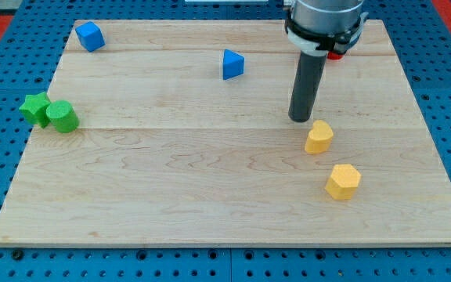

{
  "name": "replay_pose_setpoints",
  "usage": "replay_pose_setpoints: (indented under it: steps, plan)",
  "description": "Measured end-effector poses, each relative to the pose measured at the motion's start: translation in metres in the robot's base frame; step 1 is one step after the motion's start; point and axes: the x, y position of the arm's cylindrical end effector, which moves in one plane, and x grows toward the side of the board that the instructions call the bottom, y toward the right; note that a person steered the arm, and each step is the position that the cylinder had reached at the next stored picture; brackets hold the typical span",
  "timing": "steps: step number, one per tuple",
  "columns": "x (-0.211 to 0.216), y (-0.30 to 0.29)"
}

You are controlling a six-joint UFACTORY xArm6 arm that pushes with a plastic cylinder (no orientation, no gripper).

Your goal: Move the yellow heart to the top left of the yellow hexagon

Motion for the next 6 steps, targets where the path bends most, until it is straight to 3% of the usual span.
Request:
replay_pose_setpoints:
  steps: [2, 3, 6]
  plan:
    - [0.04, 0.069]
    - [0.022, 0.074]
    - [0.029, 0.023]
